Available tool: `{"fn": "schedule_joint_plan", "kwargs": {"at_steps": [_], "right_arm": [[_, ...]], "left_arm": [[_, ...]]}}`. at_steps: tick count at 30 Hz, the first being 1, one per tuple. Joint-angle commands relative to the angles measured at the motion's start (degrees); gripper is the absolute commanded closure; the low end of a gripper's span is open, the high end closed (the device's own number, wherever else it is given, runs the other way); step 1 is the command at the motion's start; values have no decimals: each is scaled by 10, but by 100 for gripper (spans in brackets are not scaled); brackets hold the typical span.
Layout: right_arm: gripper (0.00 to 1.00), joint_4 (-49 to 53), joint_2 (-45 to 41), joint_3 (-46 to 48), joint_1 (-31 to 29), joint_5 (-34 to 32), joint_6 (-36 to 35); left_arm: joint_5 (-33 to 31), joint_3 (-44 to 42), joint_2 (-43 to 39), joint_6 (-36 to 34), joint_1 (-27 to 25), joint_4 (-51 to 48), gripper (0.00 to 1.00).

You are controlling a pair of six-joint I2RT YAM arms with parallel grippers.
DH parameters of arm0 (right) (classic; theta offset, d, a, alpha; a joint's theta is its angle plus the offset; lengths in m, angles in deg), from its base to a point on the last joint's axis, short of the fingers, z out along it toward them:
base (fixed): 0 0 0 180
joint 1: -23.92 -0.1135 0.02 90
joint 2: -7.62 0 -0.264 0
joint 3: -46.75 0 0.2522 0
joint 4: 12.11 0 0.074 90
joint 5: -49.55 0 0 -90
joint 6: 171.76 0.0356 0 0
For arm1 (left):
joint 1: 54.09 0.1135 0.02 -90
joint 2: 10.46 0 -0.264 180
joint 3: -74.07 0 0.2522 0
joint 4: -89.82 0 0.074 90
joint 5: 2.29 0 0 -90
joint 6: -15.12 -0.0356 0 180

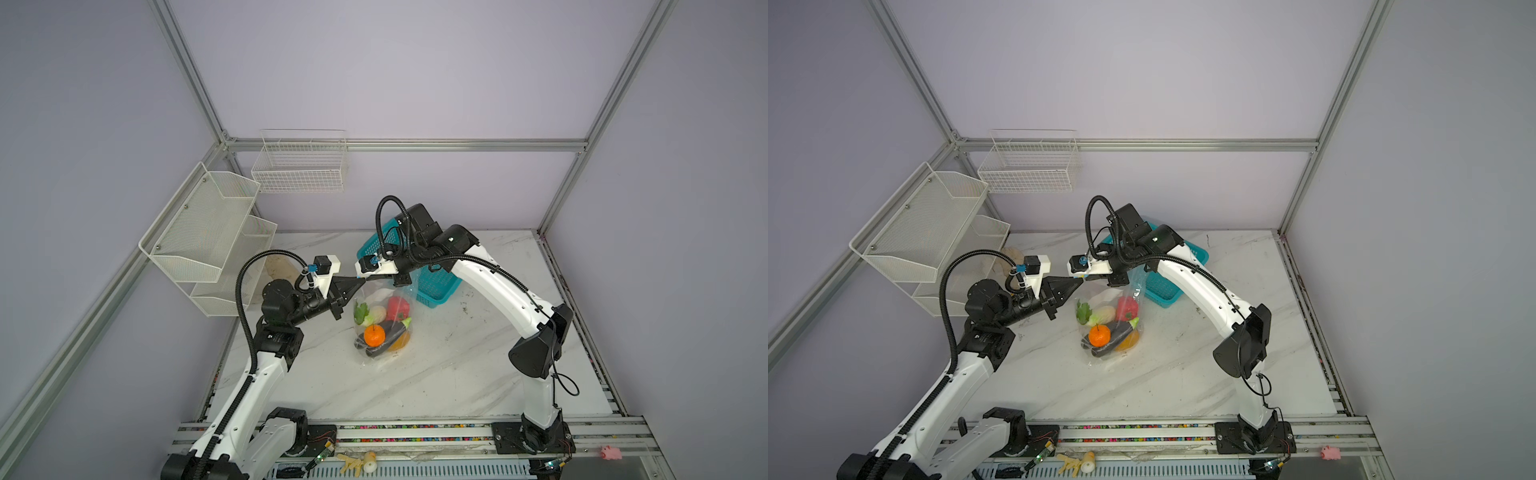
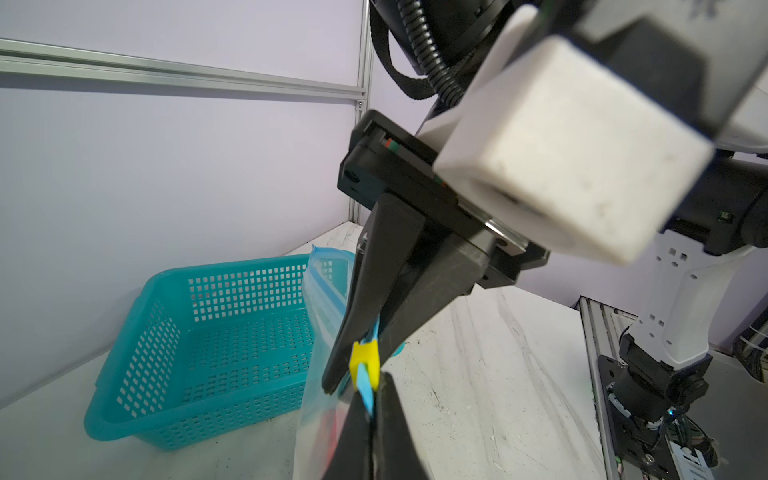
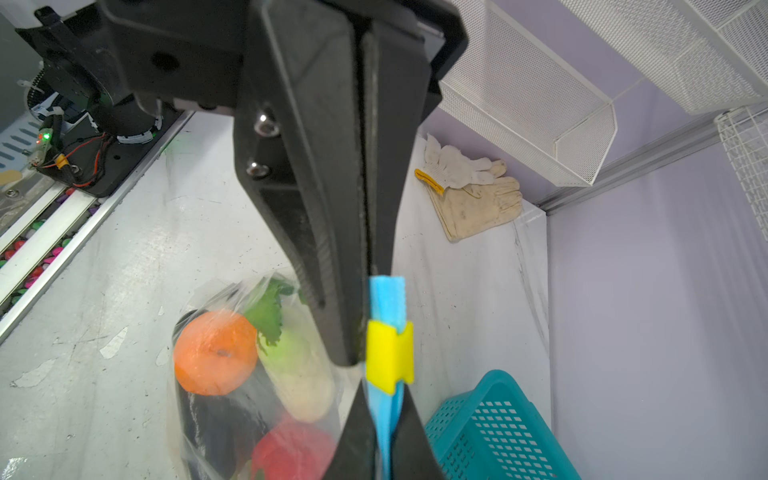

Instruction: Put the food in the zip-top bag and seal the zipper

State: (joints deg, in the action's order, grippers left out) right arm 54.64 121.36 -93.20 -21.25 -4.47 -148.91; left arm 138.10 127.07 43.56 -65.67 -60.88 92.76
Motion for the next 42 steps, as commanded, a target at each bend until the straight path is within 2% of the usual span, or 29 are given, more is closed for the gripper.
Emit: {"fn": "schedule_joint_plan", "kwargs": {"at_steps": [1,6,10,15,17,19,21,27,32,42], "right_arm": [[90,3,-25,6,-3,7,-4],[90,3,-25,5,-3,6,-3],[90,2,-25,4,-3,6,-2],[89,6,-27,4,-3,7,-3],[86,8,-28,6,-3,9,-5],[73,13,-31,4,-3,15,-6],[68,17,-35,6,-3,20,-9],[67,18,-70,29,-2,55,-34],[67,19,-67,25,-2,69,-36],[65,100,-4,-68,-2,86,-53]], "left_arm": [[-1,41,-21,-21,-4,3,93],[-2,35,-33,-23,-3,-4,89],[0,38,-35,-25,-3,-7,100],[-2,41,-35,-28,-3,-9,100],[-4,40,-35,-30,-3,-9,100],[-5,41,-35,-35,-4,-12,100],[-4,40,-36,-43,-3,-16,100],[10,38,-37,-99,-4,-35,100],[35,39,-32,-156,-4,-56,100],[48,22,-58,-214,-7,-59,100]]}}
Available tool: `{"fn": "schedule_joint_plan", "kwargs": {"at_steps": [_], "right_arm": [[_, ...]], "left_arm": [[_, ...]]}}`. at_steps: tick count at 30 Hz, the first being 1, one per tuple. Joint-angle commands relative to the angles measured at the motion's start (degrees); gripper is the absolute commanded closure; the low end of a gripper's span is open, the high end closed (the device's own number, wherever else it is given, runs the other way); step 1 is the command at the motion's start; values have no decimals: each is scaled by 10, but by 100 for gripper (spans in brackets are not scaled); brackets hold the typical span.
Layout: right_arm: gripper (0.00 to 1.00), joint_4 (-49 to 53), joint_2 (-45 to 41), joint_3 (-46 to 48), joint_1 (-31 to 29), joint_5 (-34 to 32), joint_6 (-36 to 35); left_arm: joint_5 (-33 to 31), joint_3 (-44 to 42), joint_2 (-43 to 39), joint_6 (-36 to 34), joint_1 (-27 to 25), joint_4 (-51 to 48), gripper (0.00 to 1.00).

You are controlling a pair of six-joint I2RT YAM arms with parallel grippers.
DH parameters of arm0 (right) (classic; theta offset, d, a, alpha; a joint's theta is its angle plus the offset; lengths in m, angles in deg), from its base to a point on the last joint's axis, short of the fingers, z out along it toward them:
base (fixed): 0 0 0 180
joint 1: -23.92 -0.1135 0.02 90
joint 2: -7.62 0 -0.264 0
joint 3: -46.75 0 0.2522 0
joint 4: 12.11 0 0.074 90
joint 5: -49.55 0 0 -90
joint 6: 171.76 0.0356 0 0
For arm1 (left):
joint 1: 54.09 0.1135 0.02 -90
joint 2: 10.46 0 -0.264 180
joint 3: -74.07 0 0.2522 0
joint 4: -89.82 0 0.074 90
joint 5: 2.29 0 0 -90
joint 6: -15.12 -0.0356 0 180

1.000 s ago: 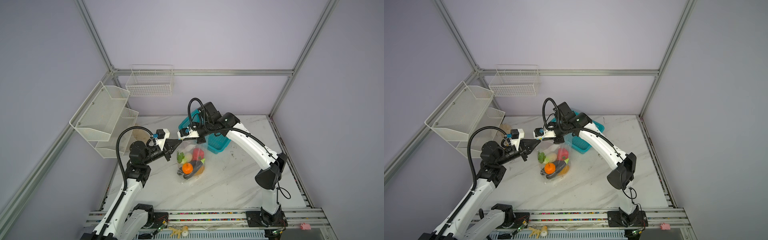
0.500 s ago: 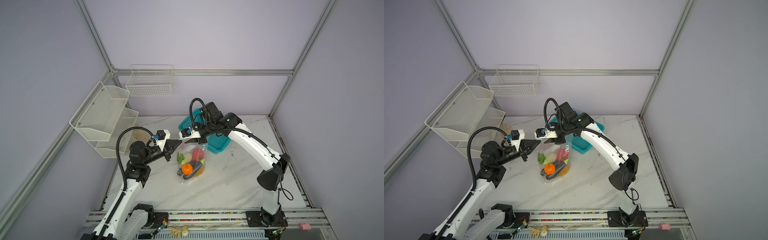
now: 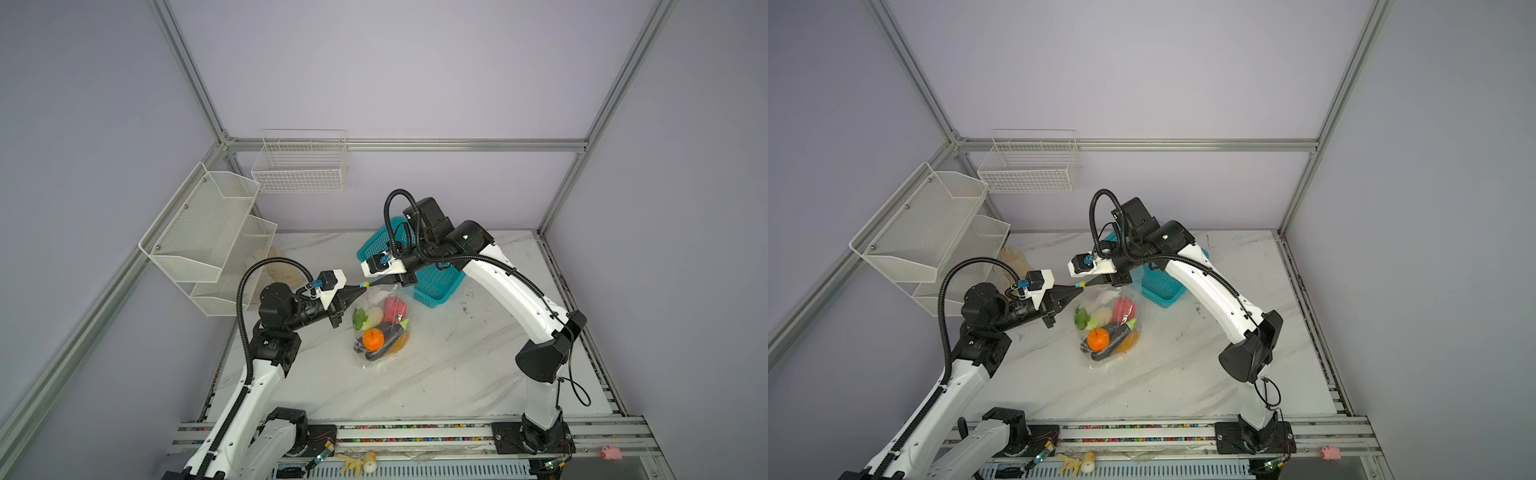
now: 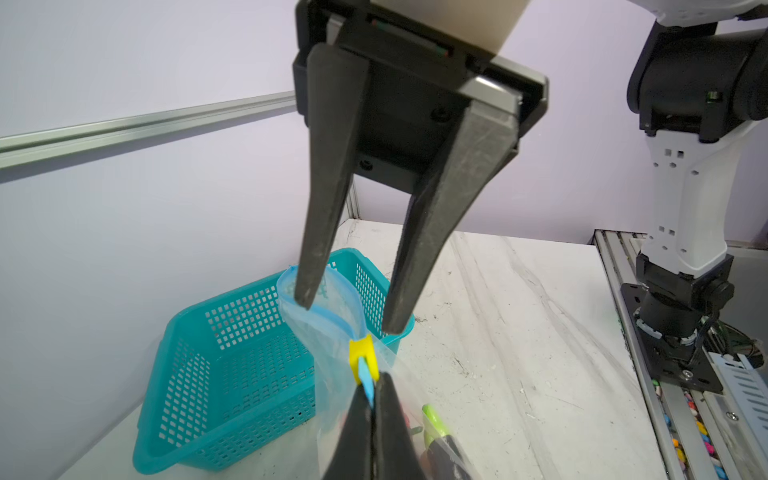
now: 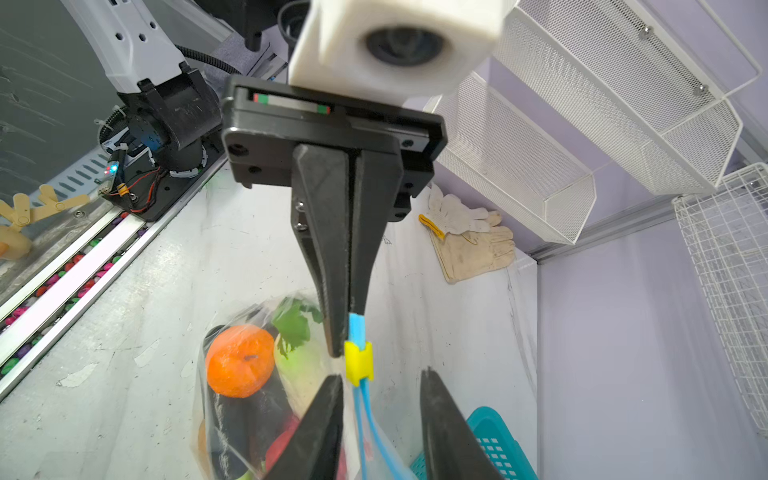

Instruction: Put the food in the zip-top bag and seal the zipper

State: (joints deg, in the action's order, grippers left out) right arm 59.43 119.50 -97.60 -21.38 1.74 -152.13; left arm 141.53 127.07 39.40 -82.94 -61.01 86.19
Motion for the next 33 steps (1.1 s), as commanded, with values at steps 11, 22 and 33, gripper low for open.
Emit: {"fn": "schedule_joint_plan", "kwargs": {"at_steps": [11,22,33], "right_arm": [[67,72,19,-27,-4,30,-28],[74,70,20,-28,-15,26,-28],[83,64,19,-28,-18,18,-22]], "left_arm": [[1,23,-18,-44,-6,2,100],[-14,22,-23,-39,-8,2,100],[-20,20,-24,-39,-7,3,100]]}}
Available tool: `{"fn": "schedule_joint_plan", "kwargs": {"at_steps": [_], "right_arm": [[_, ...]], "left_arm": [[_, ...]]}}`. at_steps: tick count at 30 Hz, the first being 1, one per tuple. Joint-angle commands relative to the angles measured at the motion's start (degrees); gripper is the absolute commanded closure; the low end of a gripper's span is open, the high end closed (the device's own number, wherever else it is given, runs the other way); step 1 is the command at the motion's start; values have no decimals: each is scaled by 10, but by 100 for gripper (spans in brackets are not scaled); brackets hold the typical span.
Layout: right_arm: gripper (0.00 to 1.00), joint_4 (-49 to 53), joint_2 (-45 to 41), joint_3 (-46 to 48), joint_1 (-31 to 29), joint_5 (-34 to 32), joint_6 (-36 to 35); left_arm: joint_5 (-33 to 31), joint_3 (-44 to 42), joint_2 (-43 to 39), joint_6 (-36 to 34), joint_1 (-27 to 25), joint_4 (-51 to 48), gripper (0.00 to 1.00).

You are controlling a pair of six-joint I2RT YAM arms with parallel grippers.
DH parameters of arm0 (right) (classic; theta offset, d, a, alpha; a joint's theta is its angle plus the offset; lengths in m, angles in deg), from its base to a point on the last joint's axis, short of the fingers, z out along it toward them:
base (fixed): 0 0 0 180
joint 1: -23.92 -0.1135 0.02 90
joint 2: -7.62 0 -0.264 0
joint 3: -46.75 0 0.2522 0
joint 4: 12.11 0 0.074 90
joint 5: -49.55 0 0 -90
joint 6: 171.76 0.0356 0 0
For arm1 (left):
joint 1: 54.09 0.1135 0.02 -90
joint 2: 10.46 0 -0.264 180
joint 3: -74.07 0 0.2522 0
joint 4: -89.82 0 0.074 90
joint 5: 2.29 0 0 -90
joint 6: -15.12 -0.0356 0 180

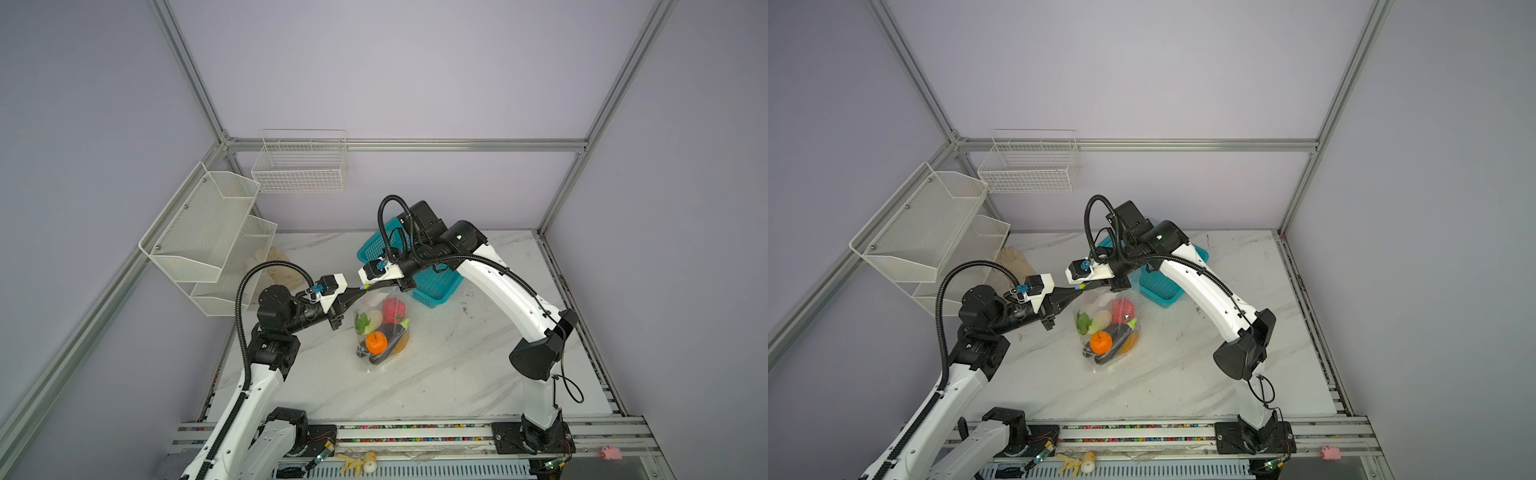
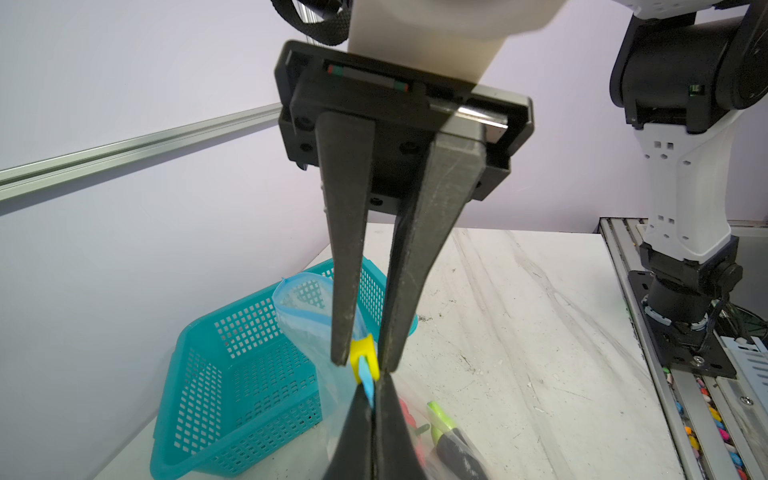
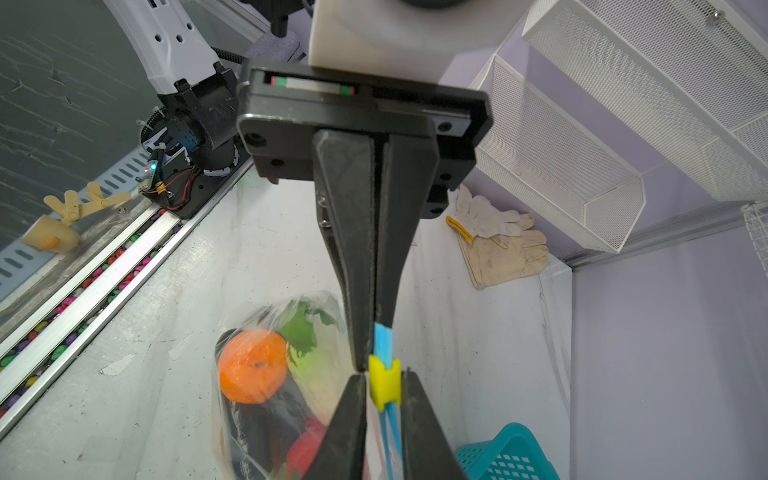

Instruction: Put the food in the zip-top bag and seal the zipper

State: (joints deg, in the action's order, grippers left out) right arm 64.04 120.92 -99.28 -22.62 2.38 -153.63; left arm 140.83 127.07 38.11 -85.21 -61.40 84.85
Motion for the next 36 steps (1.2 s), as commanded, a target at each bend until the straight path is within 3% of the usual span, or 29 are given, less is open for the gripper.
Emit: {"fn": "schedule_joint_plan", "kwargs": {"at_steps": [1,17,28,36], "right_arm": [[84,17,6,-12,-5,10,-6],[91,7,32,-38,-6,-56,27],[93,7,40,-47,1,-84,35],[93,8,40,-53,2,-89,32]], "left_arm": [[-13,20,-12,-15,-3,15,100],[-48,15,-45,-13,-3,-8,100],[-112,-4,-75,-1,-3,-5,100],[-90,0,-69,-16,-3,-30,100]]}}
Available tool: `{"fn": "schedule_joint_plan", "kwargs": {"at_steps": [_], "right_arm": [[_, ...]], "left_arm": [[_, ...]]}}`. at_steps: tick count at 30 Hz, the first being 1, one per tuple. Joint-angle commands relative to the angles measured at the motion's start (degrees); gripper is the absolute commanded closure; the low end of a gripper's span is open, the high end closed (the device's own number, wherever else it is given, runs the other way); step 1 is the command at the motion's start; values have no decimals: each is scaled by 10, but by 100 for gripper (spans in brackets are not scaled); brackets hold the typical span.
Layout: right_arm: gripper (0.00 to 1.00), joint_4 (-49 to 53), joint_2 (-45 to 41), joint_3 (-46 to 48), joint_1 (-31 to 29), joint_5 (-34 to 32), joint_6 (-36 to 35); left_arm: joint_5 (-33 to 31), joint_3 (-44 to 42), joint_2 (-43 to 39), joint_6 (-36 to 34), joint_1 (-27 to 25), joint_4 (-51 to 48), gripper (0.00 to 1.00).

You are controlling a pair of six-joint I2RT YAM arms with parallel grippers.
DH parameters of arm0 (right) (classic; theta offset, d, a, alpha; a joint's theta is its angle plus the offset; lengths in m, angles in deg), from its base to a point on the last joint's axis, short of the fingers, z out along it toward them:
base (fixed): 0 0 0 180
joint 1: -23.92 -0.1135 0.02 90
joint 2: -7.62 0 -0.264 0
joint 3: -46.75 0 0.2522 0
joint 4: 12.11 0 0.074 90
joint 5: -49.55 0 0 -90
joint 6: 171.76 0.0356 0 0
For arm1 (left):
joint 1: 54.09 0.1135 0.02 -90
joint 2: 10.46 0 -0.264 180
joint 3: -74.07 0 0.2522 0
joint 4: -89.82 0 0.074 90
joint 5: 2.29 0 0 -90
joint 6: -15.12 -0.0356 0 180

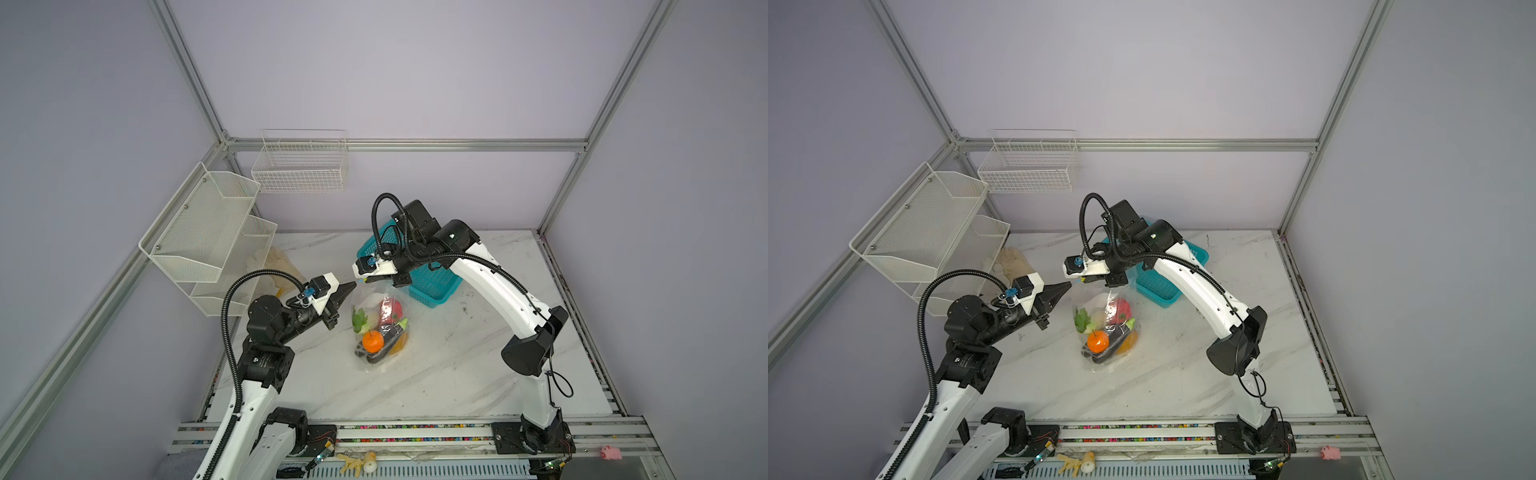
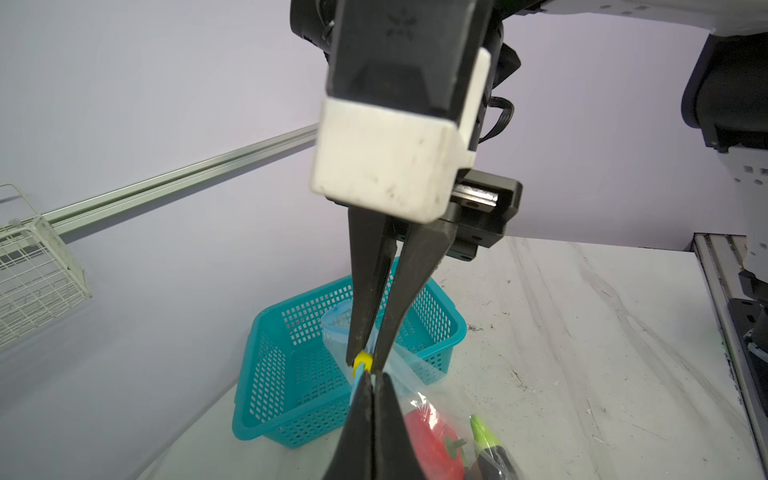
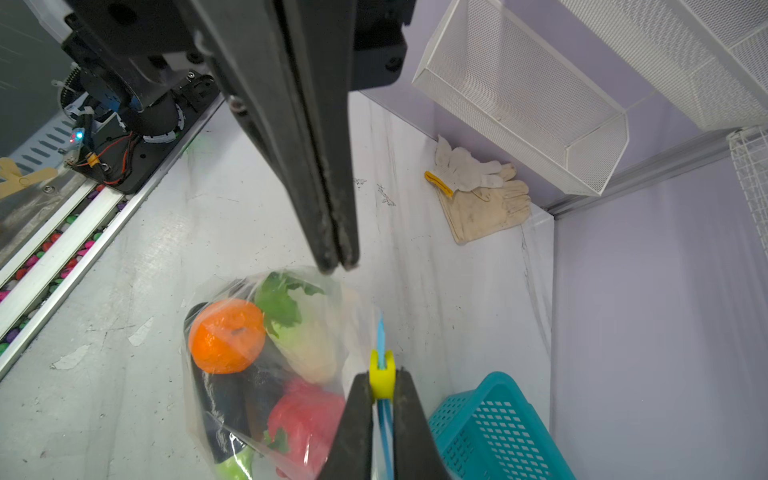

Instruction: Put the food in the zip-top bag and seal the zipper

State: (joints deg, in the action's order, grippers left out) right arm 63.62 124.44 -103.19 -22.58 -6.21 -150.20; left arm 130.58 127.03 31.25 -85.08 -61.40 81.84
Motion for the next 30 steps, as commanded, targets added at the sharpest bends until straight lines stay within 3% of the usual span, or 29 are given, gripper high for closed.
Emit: {"fn": "schedule_joint_plan", "kwargs": {"at_steps": [1,2,7,10,14,19,30], "right_arm": [[93,13,4,-14,2,-3,-3],[93,12,3,-15,2,-3,-4],[93,13,-2,-16,2,4,-13],[93,13,-3,-20,2,9,-16],[93,13,-4,-21,2,13,-18],[93,13,-5,-21,2,14,-18],[94,14,3,-24,2,20,-17]], "left_arm": [[15,2,1,-22,-3,-13,100],[19,4,2,-27,-3,-25,99],[25,10,15,-37,-3,-37,69],[13,23,37,-45,-3,-33,63],[18,47,68,-50,-3,-25,62],[38,65,96,-44,-4,-12,71],[37,75,106,-37,-12,6,79]]}}
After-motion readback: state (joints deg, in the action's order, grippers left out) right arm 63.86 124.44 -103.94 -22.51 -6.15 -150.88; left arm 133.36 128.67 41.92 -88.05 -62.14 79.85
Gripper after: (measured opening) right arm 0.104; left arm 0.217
